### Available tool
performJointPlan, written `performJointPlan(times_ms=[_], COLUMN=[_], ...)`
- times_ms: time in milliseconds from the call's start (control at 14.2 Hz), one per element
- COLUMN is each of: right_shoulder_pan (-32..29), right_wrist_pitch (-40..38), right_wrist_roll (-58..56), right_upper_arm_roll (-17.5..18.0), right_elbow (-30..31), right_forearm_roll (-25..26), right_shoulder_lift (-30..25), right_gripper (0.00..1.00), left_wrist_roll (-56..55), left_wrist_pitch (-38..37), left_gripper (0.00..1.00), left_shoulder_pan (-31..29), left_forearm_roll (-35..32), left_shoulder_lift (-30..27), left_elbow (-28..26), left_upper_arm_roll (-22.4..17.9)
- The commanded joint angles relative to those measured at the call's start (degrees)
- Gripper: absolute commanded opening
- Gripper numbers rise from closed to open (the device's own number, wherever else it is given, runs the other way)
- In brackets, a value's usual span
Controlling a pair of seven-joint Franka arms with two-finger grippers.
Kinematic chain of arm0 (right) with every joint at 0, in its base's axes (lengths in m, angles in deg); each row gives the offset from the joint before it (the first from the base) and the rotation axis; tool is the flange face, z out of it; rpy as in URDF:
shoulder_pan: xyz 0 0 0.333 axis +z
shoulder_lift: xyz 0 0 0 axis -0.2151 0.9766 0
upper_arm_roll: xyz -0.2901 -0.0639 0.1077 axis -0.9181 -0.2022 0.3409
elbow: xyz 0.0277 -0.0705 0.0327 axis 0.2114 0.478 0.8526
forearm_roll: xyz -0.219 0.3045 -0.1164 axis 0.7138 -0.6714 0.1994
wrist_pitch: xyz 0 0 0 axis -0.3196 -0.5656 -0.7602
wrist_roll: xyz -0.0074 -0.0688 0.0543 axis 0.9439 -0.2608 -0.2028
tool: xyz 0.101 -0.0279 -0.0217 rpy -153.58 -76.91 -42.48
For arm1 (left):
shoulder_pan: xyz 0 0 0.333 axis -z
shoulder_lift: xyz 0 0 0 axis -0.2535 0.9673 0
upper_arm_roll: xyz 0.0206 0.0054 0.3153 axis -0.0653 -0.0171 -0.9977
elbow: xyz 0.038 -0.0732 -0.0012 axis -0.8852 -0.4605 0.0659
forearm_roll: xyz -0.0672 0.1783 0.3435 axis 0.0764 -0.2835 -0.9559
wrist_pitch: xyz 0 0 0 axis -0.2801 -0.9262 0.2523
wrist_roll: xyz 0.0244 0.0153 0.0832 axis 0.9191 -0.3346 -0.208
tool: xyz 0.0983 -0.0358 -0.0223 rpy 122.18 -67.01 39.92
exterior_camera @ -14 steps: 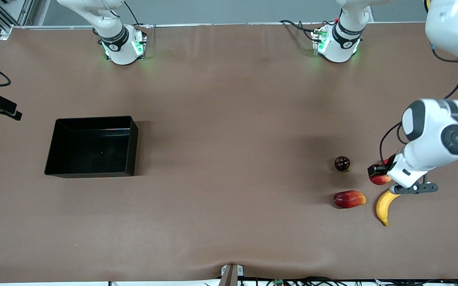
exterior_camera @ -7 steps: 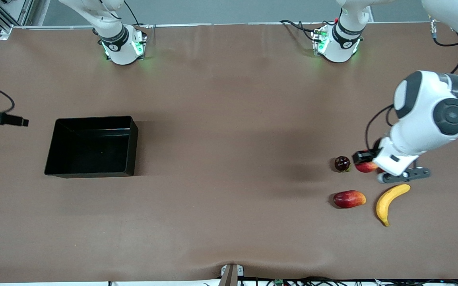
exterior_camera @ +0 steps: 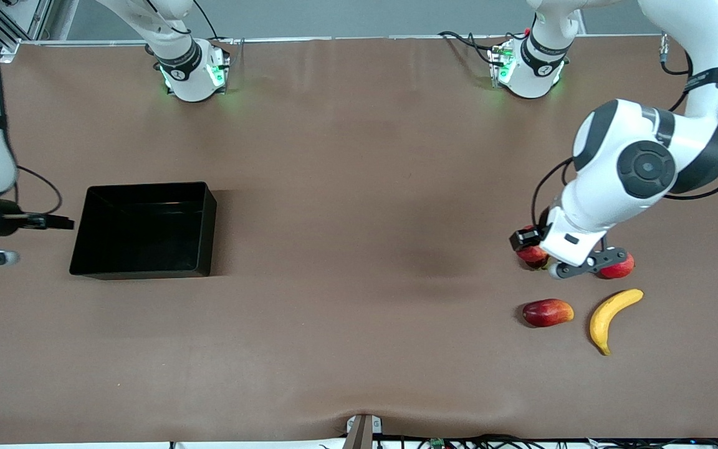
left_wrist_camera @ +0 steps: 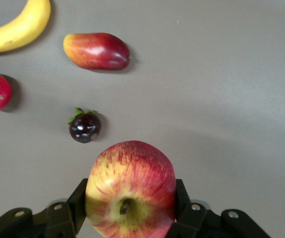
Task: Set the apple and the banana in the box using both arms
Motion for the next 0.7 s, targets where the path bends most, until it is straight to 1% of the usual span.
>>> performJointPlan(times_ms=[0,70,141,211,282,352,423,493,564,634], right_shoulder_pan=[-0.4,-0.6,-0.5,-1.2,-2.4,-2.5,-2.5,-2.5,-2.4,-1.9], right_wrist_pitch=[9.2,14.0,17.9,19.2,19.5,19.4,19.3,19.2,18.8,18.7], right_wrist_roll=[-2.5,-3.1,-6.5,-10.1,-11.0,-10.9,-10.8,-10.8,-10.8,-10.7], right_upper_arm_roll=[1.0,1.0,0.9,0.9,0.9,0.9,0.9,1.0,1.0,1.0], right_elbow=[7.9,10.3,11.5,11.3,11.2,11.0,11.1,11.2,11.2,11.1], right_forearm_roll=[0.6,0.7,0.7,0.7,0.7,0.7,0.5,0.4,0.4,0.4], right_shoulder_lift=[-2.0,-1.5,-0.9,0.1,0.8,1.1,1.1,1.2,1.3,1.3], right_gripper=[0.77,0.66,0.58,0.58,0.58,0.47,0.32,0.07,0.00,0.00], left_wrist_roll=[-2.9,-2.9,-3.3,-3.9,-4.4,-4.5,-4.5,-4.5,-4.5,-4.5], left_wrist_pitch=[-1.0,-1.0,-1.0,-1.0,-1.0,-1.0,-1.1,-1.2,-1.2,-1.2], left_gripper=[0.00,0.00,0.00,0.00,0.00,0.00,0.00,0.00,0.00,0.00], left_shoulder_pan=[-0.1,-0.2,-0.1,-0.1,-0.1,-0.1,-0.3,-0.4,-0.4,-0.3], left_forearm_roll=[-1.3,-1.3,-1.3,-1.3,-1.3,-1.3,-1.3,-1.3,-1.3,-1.3], left_shoulder_lift=[0.6,0.8,0.9,1.0,1.0,0.9,0.8,0.6,0.6,0.5], left_elbow=[0.7,0.5,0.3,0.2,0.1,-0.3,-0.5,-0.7,-0.7,-0.6], left_upper_arm_roll=[1.3,1.3,1.3,1.3,1.3,1.3,1.3,1.3,1.3,1.3])
